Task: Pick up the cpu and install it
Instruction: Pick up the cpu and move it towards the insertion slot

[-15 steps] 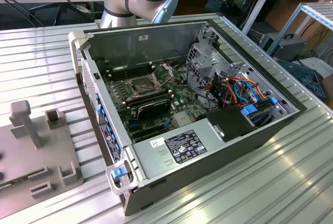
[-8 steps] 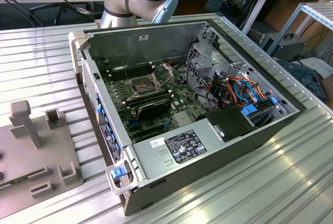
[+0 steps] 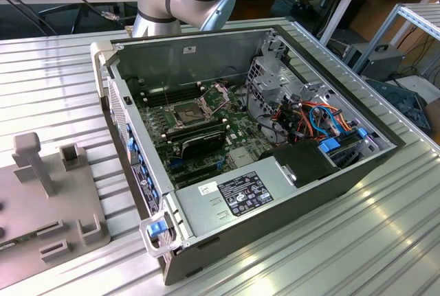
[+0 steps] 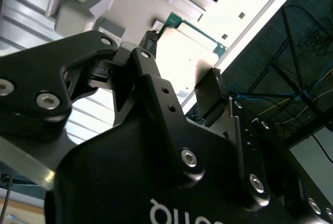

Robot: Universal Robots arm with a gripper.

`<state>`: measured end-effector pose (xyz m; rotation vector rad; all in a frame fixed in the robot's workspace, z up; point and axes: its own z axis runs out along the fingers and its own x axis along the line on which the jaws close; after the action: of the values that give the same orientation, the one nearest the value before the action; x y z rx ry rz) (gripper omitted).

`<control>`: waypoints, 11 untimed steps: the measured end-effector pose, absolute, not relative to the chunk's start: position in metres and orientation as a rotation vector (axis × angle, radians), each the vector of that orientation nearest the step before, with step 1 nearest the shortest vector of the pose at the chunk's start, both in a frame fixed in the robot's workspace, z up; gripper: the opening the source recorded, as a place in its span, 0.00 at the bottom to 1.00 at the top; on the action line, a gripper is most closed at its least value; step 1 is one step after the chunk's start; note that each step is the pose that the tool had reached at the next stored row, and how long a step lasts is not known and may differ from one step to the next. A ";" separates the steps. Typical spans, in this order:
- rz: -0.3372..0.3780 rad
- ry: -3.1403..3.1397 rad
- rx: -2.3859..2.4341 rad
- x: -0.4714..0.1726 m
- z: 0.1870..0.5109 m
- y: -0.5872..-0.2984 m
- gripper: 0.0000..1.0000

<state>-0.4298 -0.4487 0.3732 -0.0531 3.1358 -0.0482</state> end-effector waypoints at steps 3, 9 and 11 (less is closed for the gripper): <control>-0.048 3.136 -0.053 -0.429 0.373 -0.449 0.55; -0.048 3.136 -0.053 -0.426 0.373 -0.449 0.55; -0.048 3.136 -0.053 -0.425 0.373 -0.449 0.55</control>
<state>-0.4246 -0.4487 0.3732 -0.0531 3.1357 -0.0481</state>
